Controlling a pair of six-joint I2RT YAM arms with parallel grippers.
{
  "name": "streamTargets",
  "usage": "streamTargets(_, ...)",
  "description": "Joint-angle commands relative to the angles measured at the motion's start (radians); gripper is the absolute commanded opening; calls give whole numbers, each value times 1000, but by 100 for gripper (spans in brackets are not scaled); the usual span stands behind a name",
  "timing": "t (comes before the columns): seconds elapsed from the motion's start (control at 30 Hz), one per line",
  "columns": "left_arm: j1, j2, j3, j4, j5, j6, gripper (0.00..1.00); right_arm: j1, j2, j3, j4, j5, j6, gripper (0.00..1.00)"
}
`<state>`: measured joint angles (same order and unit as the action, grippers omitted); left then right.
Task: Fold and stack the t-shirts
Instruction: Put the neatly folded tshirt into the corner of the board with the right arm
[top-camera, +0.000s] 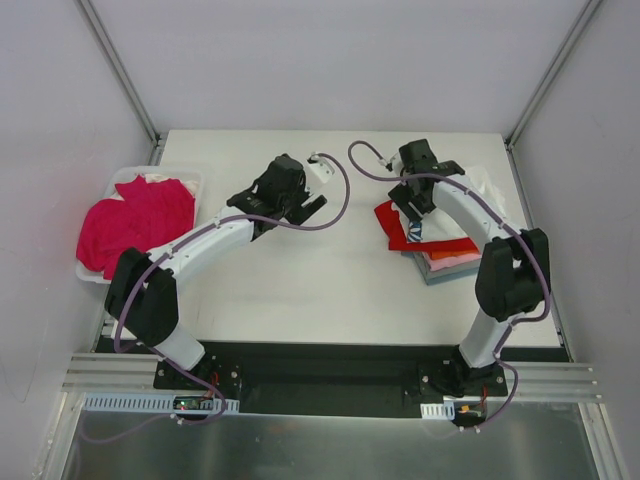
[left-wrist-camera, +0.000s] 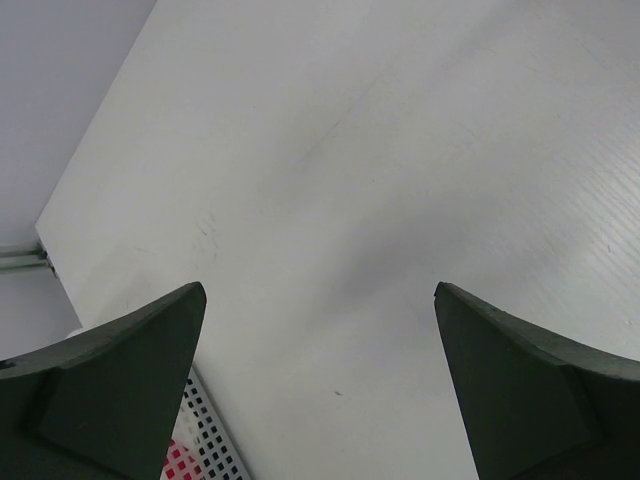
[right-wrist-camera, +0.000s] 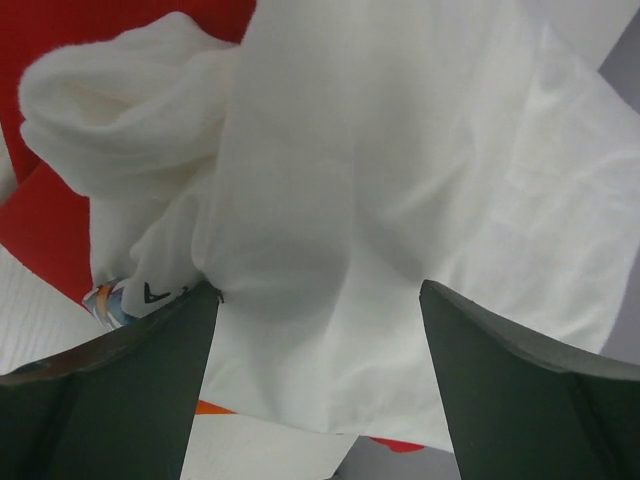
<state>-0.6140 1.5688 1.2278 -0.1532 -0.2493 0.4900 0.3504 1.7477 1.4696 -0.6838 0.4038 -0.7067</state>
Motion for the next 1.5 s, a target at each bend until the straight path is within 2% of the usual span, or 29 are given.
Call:
streamTargets(0.0,10,-4,-11,30,-30,1,99,19,71,15,32,-59,22,86)
streamTargets(0.13,10,-7,-16,30,-36,5,99,33,102,0,46,-53,15,85)
streamTargets(0.27,10,-13,-22,32,-39,5,99,33,55,-11,53,-30,10,86)
streamTargets(0.53,10,-38,-30,30,-28,-10,99,33,-146,-2,-3,-9,50,87)
streamTargets(0.7,10,-55,-39,30,-30,-11,99,33,-261,18,-51,-46,142,87)
streamTargets(0.9,10,-62,-45,32,-38,-8,99,35,-373,-52,-13,-34,144,87)
streamTargets(1.47,11,-85,-48,40,-50,-31,99,33,-424,-129,32,-46,154,86)
